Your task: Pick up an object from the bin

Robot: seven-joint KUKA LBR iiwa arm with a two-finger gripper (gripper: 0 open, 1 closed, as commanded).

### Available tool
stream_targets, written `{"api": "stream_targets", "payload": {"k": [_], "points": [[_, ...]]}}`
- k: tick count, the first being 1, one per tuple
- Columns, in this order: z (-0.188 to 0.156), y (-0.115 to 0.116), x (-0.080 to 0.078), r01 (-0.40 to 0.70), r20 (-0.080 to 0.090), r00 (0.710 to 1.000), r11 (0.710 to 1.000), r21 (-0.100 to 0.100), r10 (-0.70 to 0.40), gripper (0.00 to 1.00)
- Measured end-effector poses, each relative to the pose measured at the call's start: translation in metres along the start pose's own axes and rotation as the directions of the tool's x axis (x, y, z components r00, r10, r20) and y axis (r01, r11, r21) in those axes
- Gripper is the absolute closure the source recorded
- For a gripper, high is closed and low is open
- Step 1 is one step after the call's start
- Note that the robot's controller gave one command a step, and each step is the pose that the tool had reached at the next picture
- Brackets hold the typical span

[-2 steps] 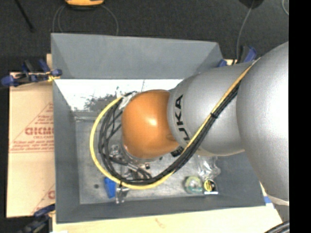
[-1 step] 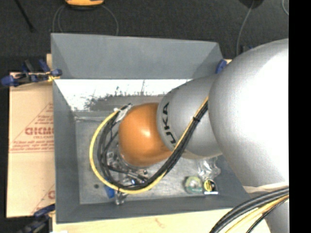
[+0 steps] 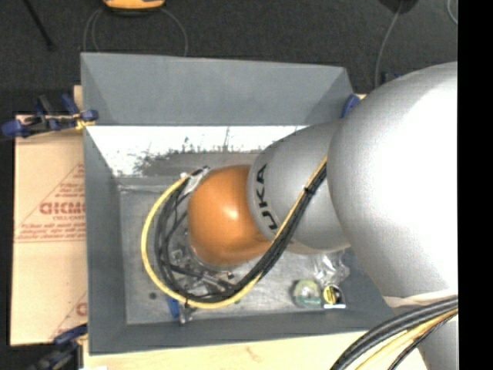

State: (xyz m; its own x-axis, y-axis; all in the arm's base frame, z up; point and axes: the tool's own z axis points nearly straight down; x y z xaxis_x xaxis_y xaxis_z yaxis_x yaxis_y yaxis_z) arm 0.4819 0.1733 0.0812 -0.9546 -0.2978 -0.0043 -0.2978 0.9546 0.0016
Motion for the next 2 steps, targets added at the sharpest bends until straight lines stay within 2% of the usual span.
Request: {"api": "stream_targets", "payload": {"k": [1, 2], "points": [[-0.114, 0.004, -0.002, 0.291, 0.003, 0.957, 0.957, 0.003, -0.291, 1.0], [-0.161, 0.009, -0.012, 0.494, 0.002, 0.869, 0.869, 0.002, -0.494, 1.0]]}}
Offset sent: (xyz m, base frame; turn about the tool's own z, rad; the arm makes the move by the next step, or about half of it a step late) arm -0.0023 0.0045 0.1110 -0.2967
